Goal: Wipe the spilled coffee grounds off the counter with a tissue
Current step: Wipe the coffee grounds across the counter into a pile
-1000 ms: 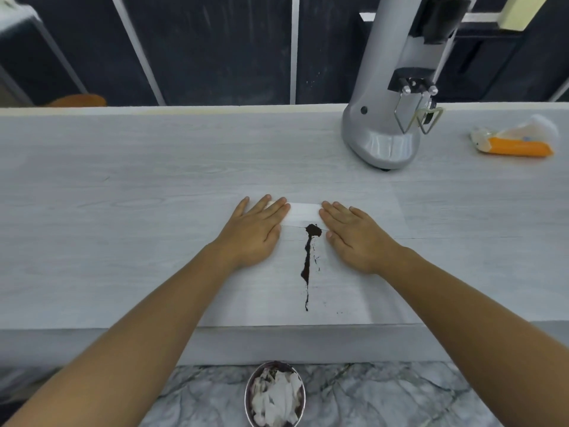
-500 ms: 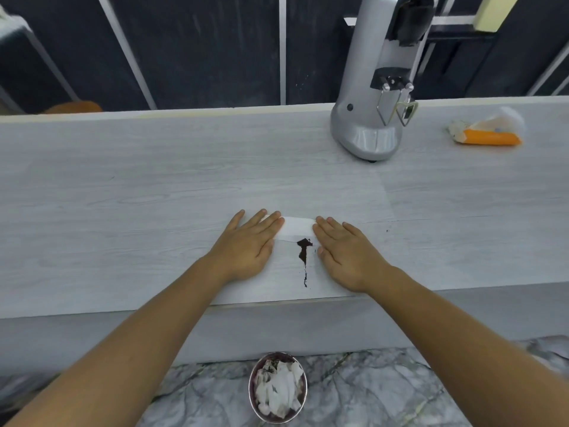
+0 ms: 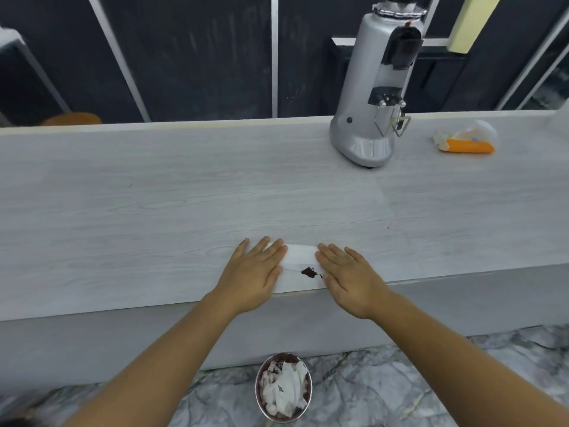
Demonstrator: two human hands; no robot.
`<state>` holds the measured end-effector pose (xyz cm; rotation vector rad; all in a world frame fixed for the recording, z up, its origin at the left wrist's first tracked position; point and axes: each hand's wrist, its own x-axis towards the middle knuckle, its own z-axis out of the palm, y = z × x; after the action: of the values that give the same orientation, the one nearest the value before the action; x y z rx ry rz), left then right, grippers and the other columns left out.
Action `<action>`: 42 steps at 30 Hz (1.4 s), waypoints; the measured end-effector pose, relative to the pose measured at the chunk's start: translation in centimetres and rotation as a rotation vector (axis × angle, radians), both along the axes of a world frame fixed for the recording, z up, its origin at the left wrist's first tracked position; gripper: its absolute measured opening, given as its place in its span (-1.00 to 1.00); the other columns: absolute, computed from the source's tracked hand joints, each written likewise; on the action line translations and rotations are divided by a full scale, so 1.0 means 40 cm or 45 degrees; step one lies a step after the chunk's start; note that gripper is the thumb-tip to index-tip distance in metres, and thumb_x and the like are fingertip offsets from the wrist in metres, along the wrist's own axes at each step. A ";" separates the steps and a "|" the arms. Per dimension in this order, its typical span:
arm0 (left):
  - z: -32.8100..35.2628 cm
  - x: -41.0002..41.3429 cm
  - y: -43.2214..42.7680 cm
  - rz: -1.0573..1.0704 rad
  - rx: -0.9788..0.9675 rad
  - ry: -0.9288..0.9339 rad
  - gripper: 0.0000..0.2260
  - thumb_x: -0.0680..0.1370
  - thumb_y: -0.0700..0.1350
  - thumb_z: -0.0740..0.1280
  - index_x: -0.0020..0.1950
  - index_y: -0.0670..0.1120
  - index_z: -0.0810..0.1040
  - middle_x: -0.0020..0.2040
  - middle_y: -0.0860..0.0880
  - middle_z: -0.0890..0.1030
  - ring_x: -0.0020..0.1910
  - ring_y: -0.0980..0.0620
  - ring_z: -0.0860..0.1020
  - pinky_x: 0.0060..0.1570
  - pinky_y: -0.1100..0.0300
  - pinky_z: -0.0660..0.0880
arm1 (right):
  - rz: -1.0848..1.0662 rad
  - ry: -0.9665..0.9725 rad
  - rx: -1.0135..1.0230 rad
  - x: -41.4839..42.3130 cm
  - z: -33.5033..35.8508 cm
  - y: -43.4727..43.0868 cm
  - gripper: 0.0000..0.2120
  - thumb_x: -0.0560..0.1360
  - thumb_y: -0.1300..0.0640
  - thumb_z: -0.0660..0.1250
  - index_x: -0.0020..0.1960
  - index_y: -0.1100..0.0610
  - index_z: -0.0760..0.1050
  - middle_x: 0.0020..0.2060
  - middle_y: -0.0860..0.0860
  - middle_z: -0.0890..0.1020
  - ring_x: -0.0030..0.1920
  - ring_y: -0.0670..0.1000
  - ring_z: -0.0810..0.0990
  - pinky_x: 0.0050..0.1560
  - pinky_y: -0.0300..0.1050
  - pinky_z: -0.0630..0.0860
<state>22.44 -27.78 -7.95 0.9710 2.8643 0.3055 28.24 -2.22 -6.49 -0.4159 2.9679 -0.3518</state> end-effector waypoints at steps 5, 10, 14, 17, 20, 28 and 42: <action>-0.016 -0.032 0.016 0.032 0.176 0.119 -0.49 0.62 0.11 -0.06 0.43 0.05 0.50 0.46 0.08 0.46 0.52 0.05 0.32 0.56 -0.06 0.02 | 0.103 0.083 -0.142 -0.041 -0.001 0.040 -0.47 0.47 0.37 0.23 0.44 0.16 0.42 0.46 0.09 0.41 0.48 0.12 0.35 0.51 -0.02 0.14; -0.030 -0.065 0.038 0.096 0.397 0.244 -0.73 0.56 -0.06 0.25 0.13 0.01 0.71 0.18 0.02 0.69 0.30 0.00 0.58 0.44 -0.03 0.23 | 0.088 0.467 -0.231 -0.073 -0.021 0.045 -0.52 0.16 0.58 0.46 -0.01 0.21 0.70 0.03 0.12 0.73 0.03 0.17 0.71 0.06 0.14 0.64; 0.002 -0.109 0.073 0.124 0.448 0.217 -0.72 0.55 -0.15 0.27 0.17 0.00 0.70 0.20 0.03 0.68 0.30 0.01 0.58 0.42 -0.01 0.30 | 0.062 0.547 -0.328 -0.113 -0.008 0.056 -0.65 0.19 0.58 0.39 -0.15 0.24 0.70 -0.20 0.11 0.74 -0.23 0.18 0.71 -0.18 0.03 0.67; 0.043 -0.162 0.132 0.106 0.494 0.217 -0.76 0.57 -0.21 0.37 0.20 -0.02 0.68 0.22 0.00 0.67 0.31 -0.02 0.56 0.40 -0.05 0.37 | 0.036 0.615 -0.353 -0.159 0.032 0.101 -0.66 0.21 0.60 0.37 -0.14 0.27 0.69 -0.24 0.13 0.73 -0.28 0.17 0.69 -0.17 -0.01 0.66; 0.080 -0.229 0.217 0.058 0.560 0.255 -0.80 0.57 -0.18 0.40 0.17 -0.04 0.69 0.19 0.00 0.68 0.28 -0.01 0.59 0.34 -0.05 0.45 | -0.079 0.670 -0.355 -0.213 0.081 0.183 -0.68 0.27 0.56 0.37 -0.10 0.27 0.70 -0.18 0.15 0.74 -0.19 0.18 0.71 -0.09 0.02 0.66; 0.108 -0.377 0.560 -0.102 0.610 0.154 -0.78 0.60 -0.16 0.35 0.21 -0.04 0.68 0.22 0.02 0.67 0.33 0.03 0.55 0.34 0.05 0.47 | -0.387 0.644 -0.220 -0.297 0.089 0.502 -0.70 0.40 0.45 0.35 0.01 0.19 0.71 -0.05 0.14 0.74 -0.02 0.20 0.68 0.11 -0.02 0.59; 0.030 -0.361 0.715 -0.338 0.226 -0.080 -0.61 0.67 -0.10 0.14 0.50 0.01 0.41 0.54 0.06 0.35 0.55 0.09 0.24 0.54 0.14 0.11 | -0.397 0.528 -0.184 -0.201 -0.036 0.592 -0.61 0.41 0.31 0.21 0.18 0.29 0.62 0.19 0.21 0.64 0.20 0.22 0.60 0.23 -0.01 0.49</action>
<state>8.01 0.83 -6.73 1.3302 2.6441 0.5596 20.22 21.45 -7.93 -0.0339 3.4325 -0.5783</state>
